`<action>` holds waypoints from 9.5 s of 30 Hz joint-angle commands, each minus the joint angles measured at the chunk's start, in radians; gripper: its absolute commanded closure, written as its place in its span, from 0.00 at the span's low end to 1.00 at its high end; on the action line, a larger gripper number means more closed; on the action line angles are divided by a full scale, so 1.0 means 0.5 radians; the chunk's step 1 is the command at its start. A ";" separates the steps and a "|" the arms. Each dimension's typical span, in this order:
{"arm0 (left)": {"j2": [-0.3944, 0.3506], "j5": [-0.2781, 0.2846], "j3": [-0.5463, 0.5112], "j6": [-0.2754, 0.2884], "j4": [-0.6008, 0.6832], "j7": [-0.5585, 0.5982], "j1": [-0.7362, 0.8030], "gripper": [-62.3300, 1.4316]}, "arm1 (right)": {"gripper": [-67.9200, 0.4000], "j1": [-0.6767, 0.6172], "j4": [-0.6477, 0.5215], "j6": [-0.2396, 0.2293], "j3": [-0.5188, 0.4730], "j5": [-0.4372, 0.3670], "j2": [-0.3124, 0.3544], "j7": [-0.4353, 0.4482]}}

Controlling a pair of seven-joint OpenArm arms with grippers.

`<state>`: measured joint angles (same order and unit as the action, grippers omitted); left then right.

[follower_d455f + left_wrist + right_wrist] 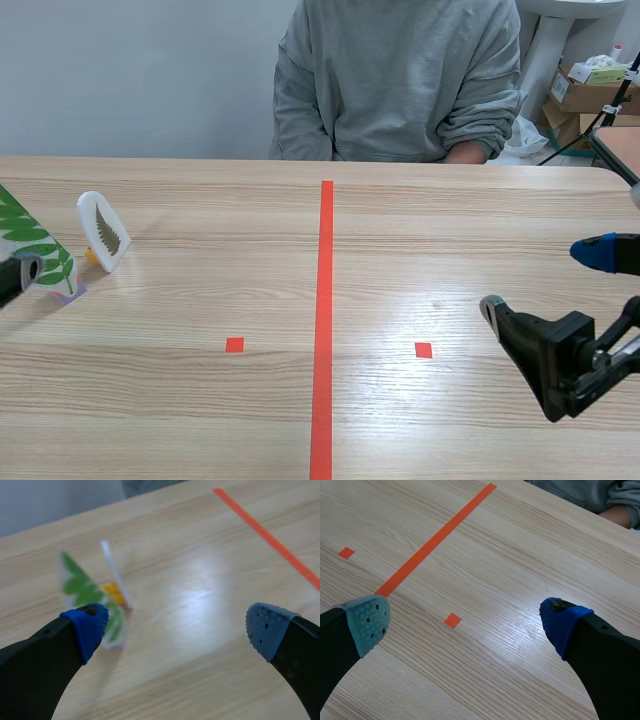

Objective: Do the leaf sorting experiment

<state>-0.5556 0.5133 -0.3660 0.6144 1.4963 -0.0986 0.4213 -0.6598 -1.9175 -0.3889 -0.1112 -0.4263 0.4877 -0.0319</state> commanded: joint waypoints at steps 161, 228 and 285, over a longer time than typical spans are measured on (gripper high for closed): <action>0.423 0.037 0.291 0.108 0.839 -0.254 0.419 0.06 | 0.09 0.120 -0.006 0.014 -0.025 -0.014 0.005 -0.399; 0.423 0.036 0.291 0.108 0.839 -0.246 0.414 0.06 | 0.23 2.300 1.794 -0.571 1.849 0.211 -0.327 -0.253; 0.423 0.037 0.291 0.108 0.839 -0.245 0.414 0.06 | 0.98 1.918 1.487 0.115 0.748 0.076 -0.060 -0.552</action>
<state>-0.3496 0.5205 -0.2180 0.6666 1.9110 -0.2348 0.6315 0.2626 -1.1912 -0.3405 0.2550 -0.3702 0.4400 -0.3195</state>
